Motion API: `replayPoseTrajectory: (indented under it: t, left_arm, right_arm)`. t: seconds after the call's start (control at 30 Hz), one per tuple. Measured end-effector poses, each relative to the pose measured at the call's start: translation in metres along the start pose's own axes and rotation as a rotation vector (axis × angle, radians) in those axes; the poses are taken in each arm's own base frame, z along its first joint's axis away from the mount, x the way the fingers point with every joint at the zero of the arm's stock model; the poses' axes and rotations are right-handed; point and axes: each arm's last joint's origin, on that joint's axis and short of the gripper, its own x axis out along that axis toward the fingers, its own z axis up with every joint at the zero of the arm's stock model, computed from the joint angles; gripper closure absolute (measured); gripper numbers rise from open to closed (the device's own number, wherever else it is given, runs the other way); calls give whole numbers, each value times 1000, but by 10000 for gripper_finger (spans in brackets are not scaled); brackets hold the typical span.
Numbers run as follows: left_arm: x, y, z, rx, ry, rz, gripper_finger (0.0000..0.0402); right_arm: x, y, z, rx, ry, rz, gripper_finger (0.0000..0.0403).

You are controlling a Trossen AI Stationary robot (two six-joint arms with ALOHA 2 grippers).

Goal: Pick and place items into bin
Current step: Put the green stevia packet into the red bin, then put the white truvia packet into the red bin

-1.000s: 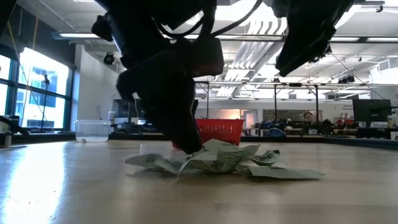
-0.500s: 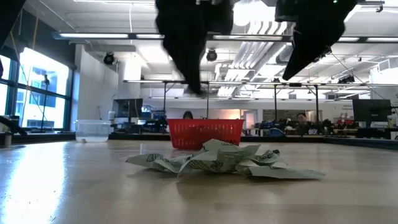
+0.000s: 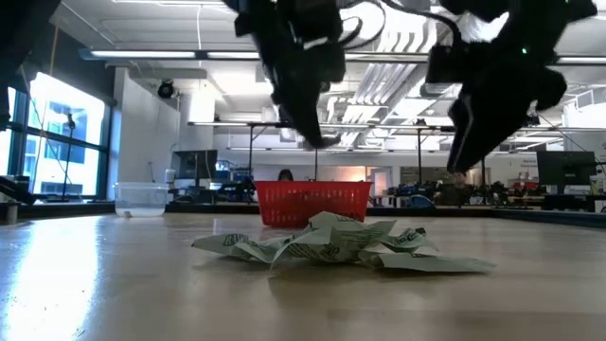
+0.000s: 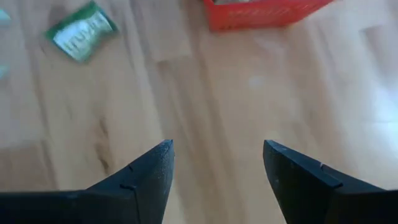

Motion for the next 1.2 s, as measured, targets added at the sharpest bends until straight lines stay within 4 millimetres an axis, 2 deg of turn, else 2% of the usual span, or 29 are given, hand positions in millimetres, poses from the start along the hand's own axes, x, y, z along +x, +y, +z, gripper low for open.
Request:
replayPoseTrajectory:
  t: [0.13,0.23,0.37,0.47,0.6,0.67,0.77,0.97,1.1,1.2]
  left_arm:
    - [19,6,-21,-25,78,79,268]
    - [18,3,-28,-62,127,74,198]
    - [-16,-24,-23,-30,49,-42,111]
    - [-44,-46,-23,-5,-1,-23,60]
    - [-65,-67,-35,8,57,36,13]
    - [-70,-75,-41,42,90,51,6]
    - [-66,-83,-54,96,151,72,17]
    - [-53,-79,-80,136,196,88,56]
    - [-57,-78,-93,158,210,95,80]
    - [-66,-77,-99,167,189,93,96]
  right_arm:
    - [14,4,-4,103,-121,131,163]
    - [15,11,7,90,-275,221,157]
    - [21,19,20,39,-400,252,147]
    - [35,25,25,44,-359,241,138]
    - [54,40,29,87,-285,238,126]
    - [58,50,33,138,-253,234,123]
    - [61,67,42,182,-220,216,123]
    - [79,99,51,124,-180,96,123]
    - [99,107,45,168,-79,-39,124]
    - [110,106,48,237,-86,-82,128]
